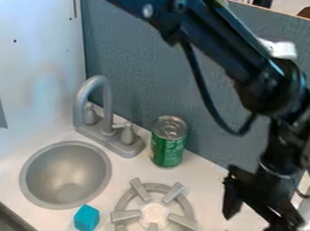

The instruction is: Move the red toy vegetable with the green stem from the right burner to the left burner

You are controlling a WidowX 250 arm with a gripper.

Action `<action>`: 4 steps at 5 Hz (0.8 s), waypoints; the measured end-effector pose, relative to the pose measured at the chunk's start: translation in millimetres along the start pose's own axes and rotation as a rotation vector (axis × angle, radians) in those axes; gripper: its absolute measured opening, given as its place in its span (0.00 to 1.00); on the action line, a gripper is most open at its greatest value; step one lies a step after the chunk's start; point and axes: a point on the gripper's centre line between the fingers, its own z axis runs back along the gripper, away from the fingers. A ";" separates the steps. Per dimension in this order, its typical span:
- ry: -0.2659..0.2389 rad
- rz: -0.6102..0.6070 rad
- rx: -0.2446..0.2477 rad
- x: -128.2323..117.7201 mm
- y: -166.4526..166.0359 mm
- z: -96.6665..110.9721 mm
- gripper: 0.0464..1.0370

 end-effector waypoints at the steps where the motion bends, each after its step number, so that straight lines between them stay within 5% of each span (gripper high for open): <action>1: -0.002 -0.024 0.005 3.4 -15.9 -6.8 0.96; 4: 0.040 -0.051 0.110 23.4 -47.4 -34.3 0.96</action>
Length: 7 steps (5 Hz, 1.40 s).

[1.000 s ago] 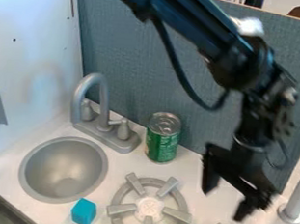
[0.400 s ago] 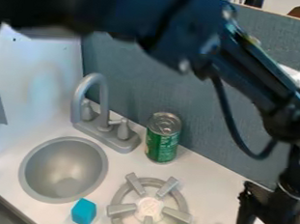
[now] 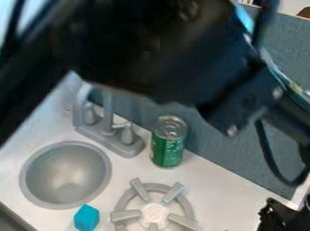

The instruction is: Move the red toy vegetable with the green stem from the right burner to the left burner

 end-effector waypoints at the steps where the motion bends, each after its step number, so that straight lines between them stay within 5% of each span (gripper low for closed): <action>1: 0.026 0.006 0.055 8.8 -6.0 -8.7 0.96; 4: 0.080 0.050 0.103 21.2 -6.0 -24.4 0.93; 6: 0.088 0.060 0.083 16.0 -6.4 -32.4 0.47; 7: 0.090 0.087 0.047 11.8 2.3 -30.7 0.39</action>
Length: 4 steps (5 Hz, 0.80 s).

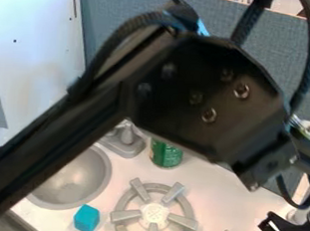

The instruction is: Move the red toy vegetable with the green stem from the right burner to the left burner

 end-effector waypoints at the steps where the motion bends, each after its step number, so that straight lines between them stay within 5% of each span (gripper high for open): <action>1: -0.032 0.019 -0.027 -12.8 13.7 15.4 0.31; 3: -0.169 0.019 -0.119 -52.0 50.5 76.9 0.27; 4: -0.134 0.049 -0.109 -68.6 78.0 81.2 0.27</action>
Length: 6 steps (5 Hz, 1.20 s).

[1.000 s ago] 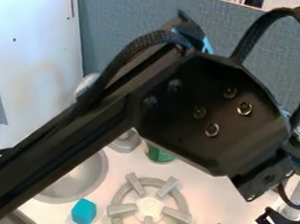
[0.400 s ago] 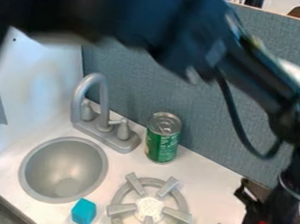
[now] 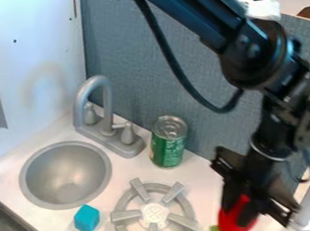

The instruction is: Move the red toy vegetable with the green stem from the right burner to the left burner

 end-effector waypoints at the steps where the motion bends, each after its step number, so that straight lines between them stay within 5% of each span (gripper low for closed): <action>1: 0.044 0.095 0.022 -2.3 35.3 -4.2 0.27; 3: 0.123 0.236 0.125 5.9 98.7 -16.6 0.27; 6: 0.299 0.229 0.170 7.2 115.4 -86.0 0.27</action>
